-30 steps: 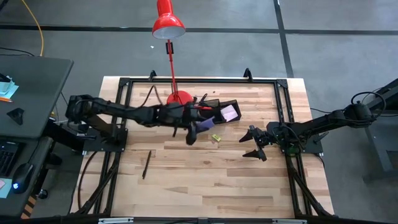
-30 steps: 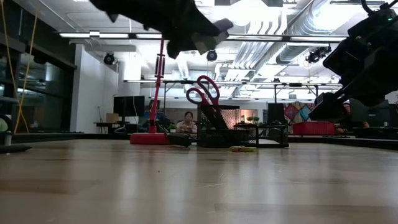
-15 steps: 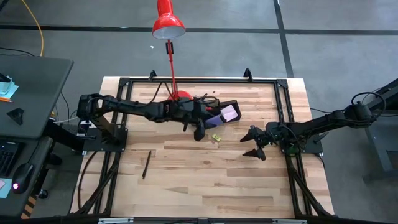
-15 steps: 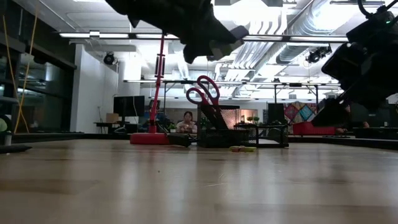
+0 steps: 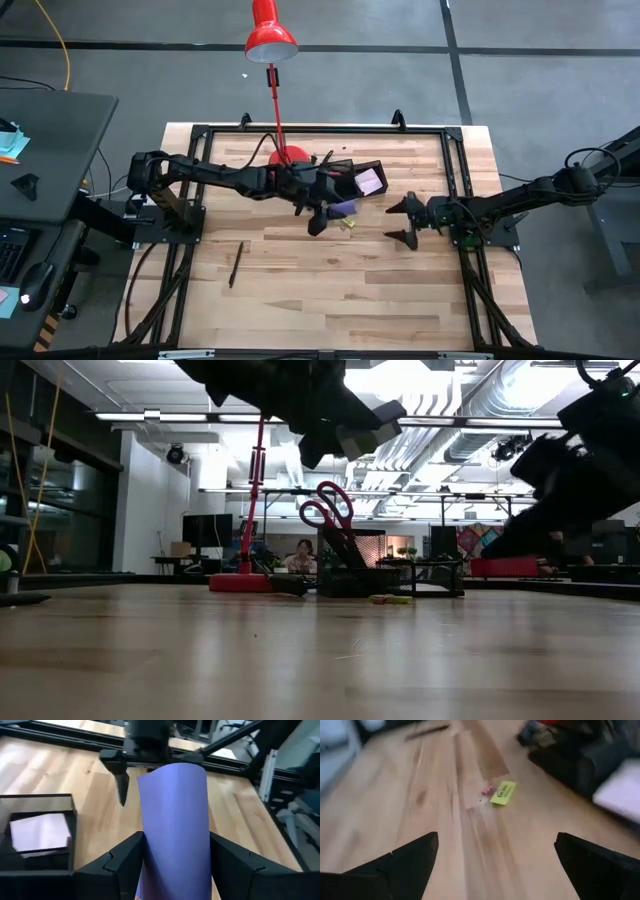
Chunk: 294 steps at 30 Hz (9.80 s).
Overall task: Pick and place office supplies into organizer
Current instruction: Put the blue sticky notes into the black desk organizer, then put the black pen into the black desk organizer
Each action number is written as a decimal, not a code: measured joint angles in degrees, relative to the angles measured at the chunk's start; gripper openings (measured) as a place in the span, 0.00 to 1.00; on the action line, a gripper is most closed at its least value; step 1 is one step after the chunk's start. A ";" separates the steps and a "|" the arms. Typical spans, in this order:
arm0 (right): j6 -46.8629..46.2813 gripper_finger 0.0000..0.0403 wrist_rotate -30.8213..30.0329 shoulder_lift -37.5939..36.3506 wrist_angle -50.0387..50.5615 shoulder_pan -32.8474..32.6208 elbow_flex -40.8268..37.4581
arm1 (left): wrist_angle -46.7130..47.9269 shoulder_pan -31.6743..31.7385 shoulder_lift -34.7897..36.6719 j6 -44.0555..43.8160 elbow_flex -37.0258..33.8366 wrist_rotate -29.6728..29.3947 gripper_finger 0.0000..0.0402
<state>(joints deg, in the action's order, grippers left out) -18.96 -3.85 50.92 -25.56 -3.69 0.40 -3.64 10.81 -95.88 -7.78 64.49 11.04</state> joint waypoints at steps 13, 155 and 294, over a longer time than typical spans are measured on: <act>-33.65 0.97 -12.34 0.13 -2.91 -0.10 2.31 | 1.00 -2.28 0.02 6.28 0.00 -7.61 0.49; -18.53 0.00 -4.18 3.73 36.69 12.39 32.96 | 11.46 -6.16 3.28 11.69 -2.16 -15.89 0.49; 1.41 0.66 -11.07 9.39 0.67 -8.82 15.49 | -1.59 -49.46 5.14 -49.20 -35.01 -88.03 0.49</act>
<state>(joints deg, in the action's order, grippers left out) -17.54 -14.92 60.31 -24.89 -12.51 15.89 -5.23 -38.65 -90.74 -56.98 29.47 -76.99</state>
